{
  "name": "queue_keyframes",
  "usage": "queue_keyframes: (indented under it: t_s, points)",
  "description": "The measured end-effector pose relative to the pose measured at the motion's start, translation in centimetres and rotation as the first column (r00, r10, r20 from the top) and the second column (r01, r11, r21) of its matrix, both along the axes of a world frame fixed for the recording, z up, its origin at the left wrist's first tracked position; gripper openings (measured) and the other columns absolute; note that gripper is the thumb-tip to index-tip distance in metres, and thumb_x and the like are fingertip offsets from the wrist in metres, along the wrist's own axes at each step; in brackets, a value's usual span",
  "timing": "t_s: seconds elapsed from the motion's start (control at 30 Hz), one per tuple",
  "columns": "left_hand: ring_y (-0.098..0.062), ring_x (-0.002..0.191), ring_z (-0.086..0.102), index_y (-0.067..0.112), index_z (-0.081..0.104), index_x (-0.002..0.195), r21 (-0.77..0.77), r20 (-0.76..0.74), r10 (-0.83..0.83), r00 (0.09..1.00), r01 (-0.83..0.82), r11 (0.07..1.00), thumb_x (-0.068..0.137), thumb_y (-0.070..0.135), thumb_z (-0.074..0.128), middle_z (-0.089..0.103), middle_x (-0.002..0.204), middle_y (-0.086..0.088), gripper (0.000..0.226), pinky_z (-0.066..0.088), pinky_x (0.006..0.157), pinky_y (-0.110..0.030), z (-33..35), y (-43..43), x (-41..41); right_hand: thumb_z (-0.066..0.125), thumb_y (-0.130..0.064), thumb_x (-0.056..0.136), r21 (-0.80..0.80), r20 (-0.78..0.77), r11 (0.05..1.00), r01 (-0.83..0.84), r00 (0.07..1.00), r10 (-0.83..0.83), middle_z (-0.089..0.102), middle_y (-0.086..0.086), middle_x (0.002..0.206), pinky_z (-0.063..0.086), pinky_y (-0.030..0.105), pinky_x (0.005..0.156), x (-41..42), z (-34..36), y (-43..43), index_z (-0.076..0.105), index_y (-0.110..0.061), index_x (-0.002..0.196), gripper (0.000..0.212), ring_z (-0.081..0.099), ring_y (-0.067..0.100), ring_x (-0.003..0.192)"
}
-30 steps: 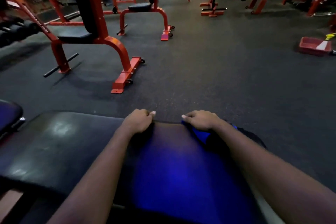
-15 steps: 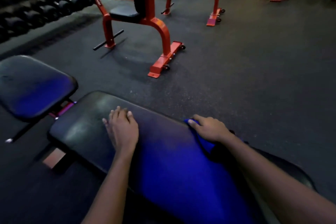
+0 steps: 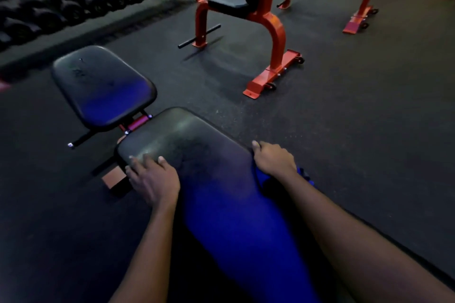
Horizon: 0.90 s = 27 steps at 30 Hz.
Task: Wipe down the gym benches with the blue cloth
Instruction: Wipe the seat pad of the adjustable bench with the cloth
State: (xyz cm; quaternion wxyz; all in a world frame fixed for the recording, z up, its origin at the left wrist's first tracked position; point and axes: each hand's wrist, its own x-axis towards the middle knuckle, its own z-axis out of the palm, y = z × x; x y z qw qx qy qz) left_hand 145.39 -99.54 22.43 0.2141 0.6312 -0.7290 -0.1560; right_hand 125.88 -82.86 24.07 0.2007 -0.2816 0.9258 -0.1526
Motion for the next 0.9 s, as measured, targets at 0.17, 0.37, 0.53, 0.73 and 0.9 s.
queue_keyframes:
  t_s: [0.17, 0.37, 0.53, 0.73, 0.9]
  points:
    - [-0.042, 0.135, 0.030, 0.004, 0.050, 0.138, 0.032, -0.015, 0.082, 0.997, -0.081, 0.996, 0.100, 0.024, 0.042, 0.030, 0.152, -0.026, 0.044, 0.022, 0.111, -0.047, 0.5, -2.0, 0.0, 0.021, -0.056, 0.102, -0.055, -0.038, 0.994, -0.089, 0.995, 0.087, 0.061, 0.017, 0.127, 0.042, 0.046, 0.091, -0.1, -0.7, 0.9, 0.047, -0.023, 0.125, 0.048, 0.057, 0.041, 0.115]
    - [-0.046, 0.141, 0.020, 0.010, 0.039, 0.147, 0.053, 0.042, 0.069, 0.997, -0.071, 0.996, 0.102, 0.028, 0.036, 0.019, 0.156, -0.028, 0.048, 0.018, 0.114, -0.054, -0.3, -3.3, -0.6, 0.021, -0.046, 0.104, -0.031, -0.124, 0.999, 0.022, 0.992, -0.026, 0.065, 0.017, 0.117, 0.039, 0.043, 0.081, 0.8, -0.4, -4.5, 0.056, -0.015, 0.118, 0.049, 0.060, 0.040, 0.107]
    - [-0.043, 0.143, 0.018, 0.013, 0.037, 0.148, 0.059, -0.001, 0.059, 0.998, -0.058, 0.997, 0.104, 0.032, 0.030, 0.018, 0.158, -0.025, 0.049, 0.019, 0.116, -0.054, -0.8, -3.6, -0.2, 0.022, -0.049, 0.103, -0.078, -0.156, 0.995, -0.056, 0.987, 0.043, 0.056, 0.012, 0.129, 0.039, 0.047, 0.087, 1.7, -0.5, -6.0, 0.044, -0.019, 0.136, 0.050, 0.053, 0.036, 0.117]
    - [-0.042, 0.143, 0.018, 0.011, 0.038, 0.148, 0.046, -0.020, 0.057, 0.998, -0.056, 0.997, 0.104, 0.032, 0.029, 0.019, 0.158, -0.024, 0.049, 0.020, 0.115, -0.053, -0.8, -3.5, -0.3, 0.024, -0.047, 0.103, -0.002, -0.280, 1.000, -0.022, 0.960, 0.020, 0.059, 0.013, 0.123, 0.042, 0.047, 0.084, 3.0, -0.8, -7.9, 0.046, -0.018, 0.131, 0.047, 0.056, 0.035, 0.108]
    - [-0.038, 0.146, 0.015, 0.012, 0.040, 0.147, 0.051, -0.107, 0.059, 0.992, -0.054, 0.997, 0.105, 0.031, 0.029, 0.019, 0.159, -0.021, 0.047, 0.018, 0.116, -0.049, -0.4, -3.4, 0.2, 0.024, -0.045, 0.104, -0.093, -0.095, 0.996, -0.011, 0.996, 0.002, 0.062, 0.018, 0.123, 0.042, 0.045, 0.088, 0.5, -0.4, -11.3, 0.054, -0.016, 0.123, 0.046, 0.059, 0.039, 0.111]
